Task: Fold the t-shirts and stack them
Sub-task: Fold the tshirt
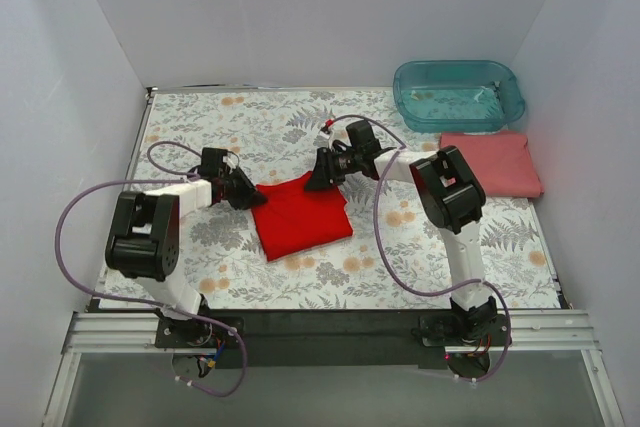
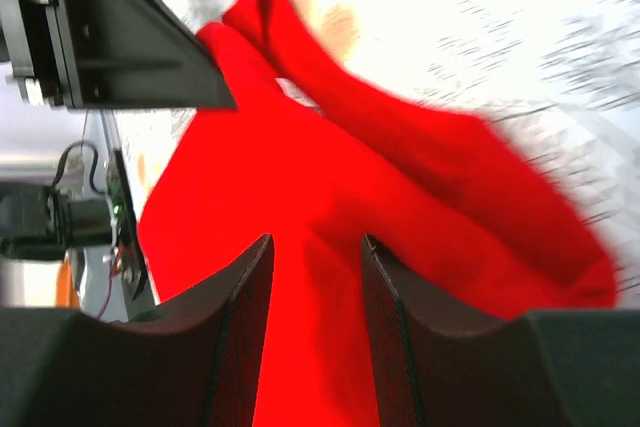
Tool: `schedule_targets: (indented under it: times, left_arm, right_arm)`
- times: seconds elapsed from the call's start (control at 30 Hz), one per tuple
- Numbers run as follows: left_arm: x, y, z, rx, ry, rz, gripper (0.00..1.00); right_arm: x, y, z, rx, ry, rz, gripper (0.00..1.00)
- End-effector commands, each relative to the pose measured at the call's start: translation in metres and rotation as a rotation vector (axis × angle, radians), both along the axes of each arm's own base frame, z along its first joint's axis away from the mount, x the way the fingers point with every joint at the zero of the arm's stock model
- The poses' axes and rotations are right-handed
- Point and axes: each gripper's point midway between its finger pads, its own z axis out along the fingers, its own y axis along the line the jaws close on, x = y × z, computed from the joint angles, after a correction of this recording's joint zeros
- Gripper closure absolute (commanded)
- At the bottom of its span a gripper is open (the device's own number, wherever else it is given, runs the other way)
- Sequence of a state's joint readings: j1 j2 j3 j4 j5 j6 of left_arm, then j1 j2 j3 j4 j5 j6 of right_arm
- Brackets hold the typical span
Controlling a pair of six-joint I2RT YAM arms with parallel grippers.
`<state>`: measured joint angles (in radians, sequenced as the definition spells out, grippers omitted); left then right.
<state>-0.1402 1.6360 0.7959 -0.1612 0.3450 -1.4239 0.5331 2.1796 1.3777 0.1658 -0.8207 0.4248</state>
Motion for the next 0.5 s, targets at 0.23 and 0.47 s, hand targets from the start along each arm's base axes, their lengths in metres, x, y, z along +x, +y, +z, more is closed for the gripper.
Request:
schedule_targets:
  times: [0.23, 0.47]
  left_arm:
    - [0.055, 0.014, -0.01, -0.116, 0.026, 0.055, 0.85]
    - [0.073, 0.021, 0.039, -0.1, -0.092, 0.016, 0.59]
  right_arm:
    - [0.081, -0.023, 0.015, 0.173, 0.008, -0.185, 0.53]
    - [0.082, -0.038, 0.052, 0.209, -0.038, -0.208, 0.53]
